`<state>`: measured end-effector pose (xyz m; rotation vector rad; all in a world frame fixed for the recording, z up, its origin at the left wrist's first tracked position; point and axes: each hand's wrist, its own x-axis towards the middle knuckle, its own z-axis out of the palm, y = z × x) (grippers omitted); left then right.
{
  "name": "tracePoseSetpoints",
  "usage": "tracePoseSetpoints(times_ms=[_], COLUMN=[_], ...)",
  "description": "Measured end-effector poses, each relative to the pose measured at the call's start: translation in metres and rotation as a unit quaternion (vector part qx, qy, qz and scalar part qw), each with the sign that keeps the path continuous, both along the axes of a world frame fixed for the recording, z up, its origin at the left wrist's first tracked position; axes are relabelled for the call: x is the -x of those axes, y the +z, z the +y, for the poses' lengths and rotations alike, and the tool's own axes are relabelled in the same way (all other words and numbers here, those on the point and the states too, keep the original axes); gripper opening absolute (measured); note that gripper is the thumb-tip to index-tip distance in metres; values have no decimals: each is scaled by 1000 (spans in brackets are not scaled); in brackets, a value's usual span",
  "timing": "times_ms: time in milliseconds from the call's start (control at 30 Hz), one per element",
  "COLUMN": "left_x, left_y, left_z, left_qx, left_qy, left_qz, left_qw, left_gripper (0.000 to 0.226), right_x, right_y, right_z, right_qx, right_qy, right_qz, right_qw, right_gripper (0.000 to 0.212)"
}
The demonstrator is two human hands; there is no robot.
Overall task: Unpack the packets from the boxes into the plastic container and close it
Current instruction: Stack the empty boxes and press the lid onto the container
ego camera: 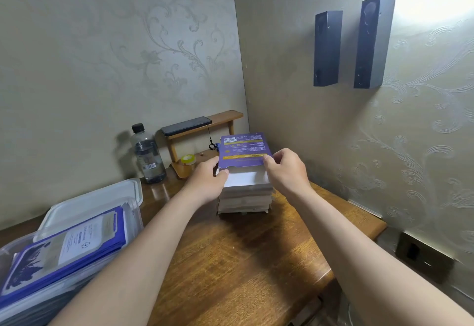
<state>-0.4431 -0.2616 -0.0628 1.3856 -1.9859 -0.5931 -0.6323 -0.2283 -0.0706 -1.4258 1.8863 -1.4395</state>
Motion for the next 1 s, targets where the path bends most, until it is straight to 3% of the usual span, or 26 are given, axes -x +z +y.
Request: tracePoseSetpoints(times_ms=[533, 800, 1000], left_x=[8, 9, 3], left_y=[2, 3, 9], left_z=[0, 2, 4], left_qx=[-5, -12, -31], left_qy=[30, 43, 77], left_qz=[17, 26, 51], left_qw=[999, 999, 995], left_gripper=[30, 37, 59], right_x=[1, 0, 4], right_y=[-5, -6, -1], right_z=[-3, -3, -5], right_qx=[9, 3, 31], right_qy=[15, 26, -12], right_qz=[-3, -20, 17], right_qw=[1000, 999, 999], right_gripper=[23, 29, 35])
